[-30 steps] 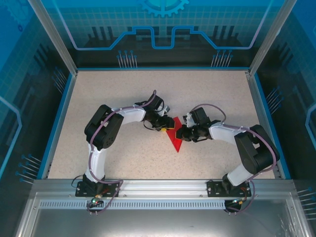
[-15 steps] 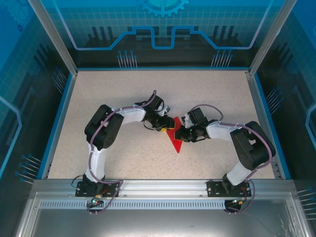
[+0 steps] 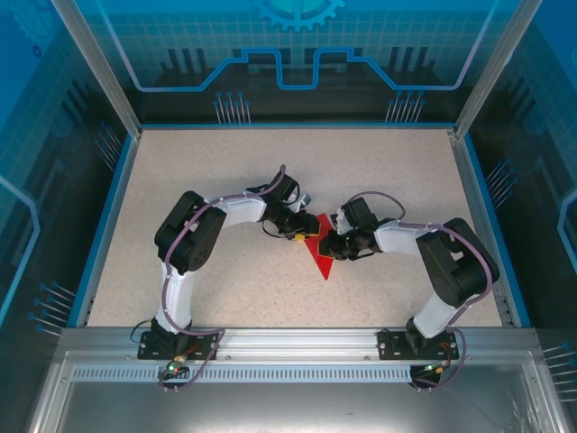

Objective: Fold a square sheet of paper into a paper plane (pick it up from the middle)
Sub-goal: Third fold the triangle at the center of the table.

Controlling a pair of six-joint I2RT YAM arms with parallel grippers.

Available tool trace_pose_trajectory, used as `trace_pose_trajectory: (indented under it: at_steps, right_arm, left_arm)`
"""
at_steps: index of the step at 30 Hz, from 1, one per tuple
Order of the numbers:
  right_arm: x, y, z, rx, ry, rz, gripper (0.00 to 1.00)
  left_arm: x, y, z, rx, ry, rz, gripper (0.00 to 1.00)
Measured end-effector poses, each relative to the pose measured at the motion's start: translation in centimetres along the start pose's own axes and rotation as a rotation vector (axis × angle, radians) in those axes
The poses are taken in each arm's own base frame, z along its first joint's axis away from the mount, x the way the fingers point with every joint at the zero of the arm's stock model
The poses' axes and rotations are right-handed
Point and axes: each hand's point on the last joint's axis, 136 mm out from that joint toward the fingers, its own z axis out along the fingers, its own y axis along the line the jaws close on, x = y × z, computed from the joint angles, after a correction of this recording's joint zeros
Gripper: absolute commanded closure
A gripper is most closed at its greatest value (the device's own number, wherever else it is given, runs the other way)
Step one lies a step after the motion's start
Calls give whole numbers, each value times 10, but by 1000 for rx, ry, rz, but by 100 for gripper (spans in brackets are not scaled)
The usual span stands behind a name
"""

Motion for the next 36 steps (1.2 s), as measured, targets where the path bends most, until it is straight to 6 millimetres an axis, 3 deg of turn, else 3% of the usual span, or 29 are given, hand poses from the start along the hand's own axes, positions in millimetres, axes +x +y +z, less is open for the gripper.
trace_pose_trajectory:
  at_steps: [26, 31, 36]
  right_arm:
    - [-6, -4, 3, 21, -18, 13, 86]
    - [-6, -4, 3, 22, -20, 12, 83]
    - [-10, -1, 3, 20, -27, 10, 72]
  left_arm:
    - [0, -1, 1, 13, 1, 5, 56]
    - [1, -1, 1, 14, 1, 6, 55]
    - [1, -1, 1, 23, 2, 8, 55]
